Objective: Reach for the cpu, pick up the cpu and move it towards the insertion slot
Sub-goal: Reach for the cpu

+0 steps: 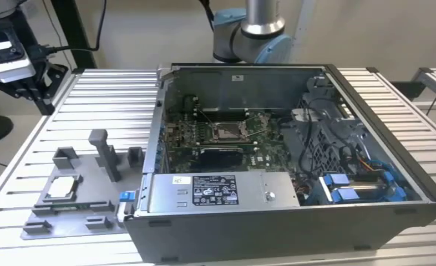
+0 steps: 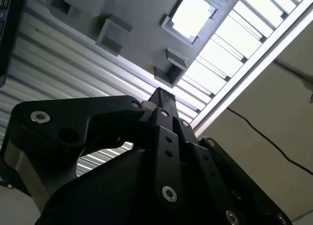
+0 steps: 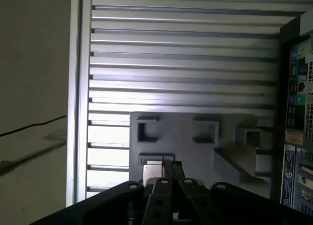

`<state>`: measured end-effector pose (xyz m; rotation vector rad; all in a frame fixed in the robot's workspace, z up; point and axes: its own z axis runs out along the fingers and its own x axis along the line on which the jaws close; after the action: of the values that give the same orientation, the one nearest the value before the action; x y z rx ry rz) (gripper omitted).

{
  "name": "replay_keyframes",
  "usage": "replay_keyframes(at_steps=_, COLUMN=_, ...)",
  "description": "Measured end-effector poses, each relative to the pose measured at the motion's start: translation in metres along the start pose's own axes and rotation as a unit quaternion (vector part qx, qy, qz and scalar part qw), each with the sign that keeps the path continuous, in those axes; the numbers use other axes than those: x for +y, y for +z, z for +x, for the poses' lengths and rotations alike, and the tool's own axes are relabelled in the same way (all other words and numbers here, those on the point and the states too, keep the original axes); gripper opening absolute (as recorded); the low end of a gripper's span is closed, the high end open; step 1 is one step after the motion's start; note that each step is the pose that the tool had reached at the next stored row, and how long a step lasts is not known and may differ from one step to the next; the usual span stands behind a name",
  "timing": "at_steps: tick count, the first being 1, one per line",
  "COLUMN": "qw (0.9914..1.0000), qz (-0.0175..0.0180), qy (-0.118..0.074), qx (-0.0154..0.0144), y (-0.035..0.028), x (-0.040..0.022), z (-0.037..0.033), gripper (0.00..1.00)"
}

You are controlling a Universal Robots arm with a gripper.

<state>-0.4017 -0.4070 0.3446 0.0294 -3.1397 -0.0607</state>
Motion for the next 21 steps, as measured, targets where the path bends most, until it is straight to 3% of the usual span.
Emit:
replay_keyframes(at_steps=8, qw=1.0, qz=0.0, qy=0.0, qx=0.0001, y=0.0136, x=-0.0207, z=0.0009, gripper=0.0)
replay_keyframes(at_steps=21, qw=1.0, qz=0.0, qy=0.0, qx=0.0001, y=0.0371, x=-0.0277, z=0.0047, gripper=0.0)
